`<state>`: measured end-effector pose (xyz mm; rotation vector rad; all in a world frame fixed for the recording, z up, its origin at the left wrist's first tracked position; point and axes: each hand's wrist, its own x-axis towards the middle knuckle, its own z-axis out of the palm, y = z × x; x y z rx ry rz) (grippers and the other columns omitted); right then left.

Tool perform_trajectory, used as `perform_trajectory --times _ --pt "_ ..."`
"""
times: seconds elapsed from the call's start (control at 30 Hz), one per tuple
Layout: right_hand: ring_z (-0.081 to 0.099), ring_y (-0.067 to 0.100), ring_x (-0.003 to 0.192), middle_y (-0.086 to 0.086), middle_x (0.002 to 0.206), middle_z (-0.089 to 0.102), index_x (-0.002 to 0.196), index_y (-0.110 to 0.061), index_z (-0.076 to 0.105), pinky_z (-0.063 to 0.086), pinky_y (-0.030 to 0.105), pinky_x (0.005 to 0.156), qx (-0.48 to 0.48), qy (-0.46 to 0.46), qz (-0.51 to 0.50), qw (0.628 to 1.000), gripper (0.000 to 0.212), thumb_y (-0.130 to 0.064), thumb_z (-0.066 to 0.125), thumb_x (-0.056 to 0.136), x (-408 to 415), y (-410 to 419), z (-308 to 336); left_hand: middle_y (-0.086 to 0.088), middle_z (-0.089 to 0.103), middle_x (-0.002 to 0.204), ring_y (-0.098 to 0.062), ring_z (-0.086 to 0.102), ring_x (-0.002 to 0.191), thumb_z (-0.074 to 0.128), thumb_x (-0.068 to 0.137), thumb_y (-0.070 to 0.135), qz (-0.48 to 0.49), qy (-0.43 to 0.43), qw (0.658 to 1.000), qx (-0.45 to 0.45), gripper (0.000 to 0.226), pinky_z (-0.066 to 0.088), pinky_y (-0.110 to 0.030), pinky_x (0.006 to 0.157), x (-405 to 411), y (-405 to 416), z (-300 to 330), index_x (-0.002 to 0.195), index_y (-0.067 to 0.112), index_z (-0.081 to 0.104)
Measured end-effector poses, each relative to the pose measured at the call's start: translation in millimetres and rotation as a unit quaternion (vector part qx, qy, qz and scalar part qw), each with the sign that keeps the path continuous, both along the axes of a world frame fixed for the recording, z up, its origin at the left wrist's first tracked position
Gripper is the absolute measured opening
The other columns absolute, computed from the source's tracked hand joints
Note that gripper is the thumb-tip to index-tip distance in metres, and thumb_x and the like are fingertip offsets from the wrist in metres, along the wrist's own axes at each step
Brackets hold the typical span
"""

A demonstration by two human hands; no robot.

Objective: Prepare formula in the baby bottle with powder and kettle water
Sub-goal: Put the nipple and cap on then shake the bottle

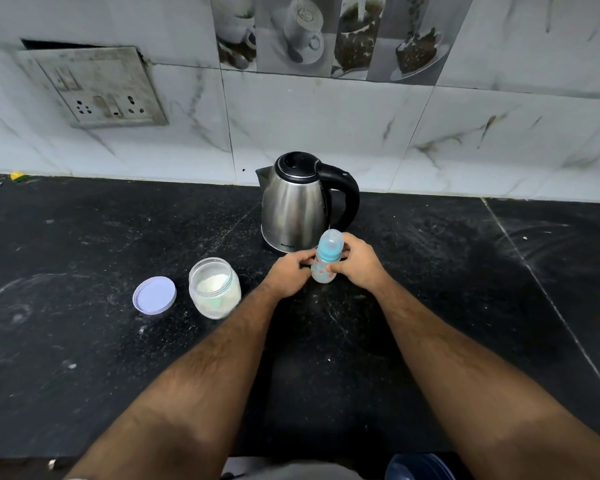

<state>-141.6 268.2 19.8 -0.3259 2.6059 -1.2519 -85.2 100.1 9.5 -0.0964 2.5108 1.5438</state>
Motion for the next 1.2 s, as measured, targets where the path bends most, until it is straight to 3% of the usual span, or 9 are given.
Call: perform_trajectory --times 0.07,0.13,0.27,0.4,0.47,0.6,0.7,0.93,1.2 --pt "0.065 0.018 0.104 0.002 0.114 0.067 0.125 -0.014 0.060 0.053 0.033 0.094 0.003 0.002 0.000 1.000 0.063 0.002 0.082 0.068 -5 -1 -1 0.004 0.067 0.115 -0.003 0.056 0.071 0.050 0.086 -0.001 -0.003 -0.004 1.000 0.003 0.058 0.045 -0.030 0.084 -2 1 3 0.137 0.026 0.056" --pt "0.065 0.019 0.106 0.003 0.115 0.067 0.125 -0.014 0.060 0.053 0.035 0.095 0.007 0.001 0.000 1.000 0.062 0.002 0.081 0.069 -8 -1 -2 0.001 0.068 0.120 -0.023 0.066 0.090 0.050 0.085 -0.002 -0.004 -0.010 1.000 0.006 0.059 0.044 -0.028 0.084 -4 2 2 0.138 0.025 0.055" --pt "0.064 0.018 0.106 0.005 0.118 0.066 0.127 -0.013 0.059 0.052 0.035 0.095 0.017 -0.002 -0.001 1.000 0.063 0.000 0.081 0.070 -11 -1 -4 0.001 0.068 0.122 -0.036 0.061 0.109 0.049 0.085 -0.004 -0.002 -0.017 1.000 0.009 0.061 0.044 -0.028 0.084 -8 5 -3 0.139 0.024 0.054" --pt "0.064 0.018 0.107 0.004 0.120 0.066 0.130 -0.015 0.056 0.052 0.037 0.097 0.024 -0.007 -0.001 1.000 0.066 -0.001 0.081 0.070 -10 -1 -5 0.001 0.068 0.122 -0.032 0.064 0.099 0.050 0.085 -0.003 -0.008 -0.015 1.000 0.000 0.062 0.044 -0.026 0.083 -10 4 -8 0.140 0.025 0.053" --pt "0.062 0.019 0.111 0.003 0.122 0.064 0.134 -0.017 0.052 0.051 0.040 0.099 0.023 -0.022 0.000 0.999 0.072 0.001 0.080 0.069 -10 -1 -6 0.001 0.066 0.125 -0.019 0.064 0.087 0.051 0.086 0.002 -0.002 -0.019 1.000 -0.012 0.060 0.046 -0.027 0.088 -10 3 -11 0.142 0.025 0.051" --pt "0.059 0.023 0.118 0.009 0.129 0.059 0.140 -0.018 0.045 0.049 0.043 0.103 0.021 -0.045 -0.035 0.998 0.081 0.000 0.079 0.069 -4 1 -13 -0.005 0.060 0.127 -0.020 0.059 0.113 0.058 0.089 0.010 0.039 -0.012 0.999 -0.014 0.059 0.043 -0.036 0.106 -5 5 -13 0.145 0.020 0.045" --pt "0.057 0.025 0.119 0.013 0.133 0.054 0.146 -0.014 0.041 0.048 0.040 0.102 0.029 -0.043 -0.094 0.994 0.081 -0.005 0.077 0.074 13 3 -18 -0.003 0.059 0.129 -0.016 0.061 0.102 0.057 0.089 0.011 0.038 0.002 0.999 -0.028 0.061 0.044 -0.031 0.102 7 3 -17 0.147 0.021 0.041" --pt "0.058 0.022 0.115 0.012 0.133 0.054 0.139 -0.013 0.050 0.048 0.033 0.101 0.046 -0.030 -0.163 0.985 0.062 -0.008 0.071 0.080 76 -6 -42 0.000 0.058 0.135 -0.010 0.057 0.111 0.062 0.090 0.016 0.036 0.030 0.998 -0.053 0.062 0.041 -0.020 0.099 56 -6 -33 0.148 0.019 0.040" --pt "0.064 0.018 0.103 0.008 0.118 0.062 0.116 -0.011 0.067 0.049 0.027 0.092 0.016 -0.005 -0.086 0.996 0.036 -0.004 0.067 0.080 123 -59 -47 0.001 0.060 0.133 -0.008 0.059 0.115 0.061 0.091 0.013 0.058 0.049 0.995 -0.065 0.053 0.044 -0.024 0.103 127 -57 -44 0.142 0.019 0.049"
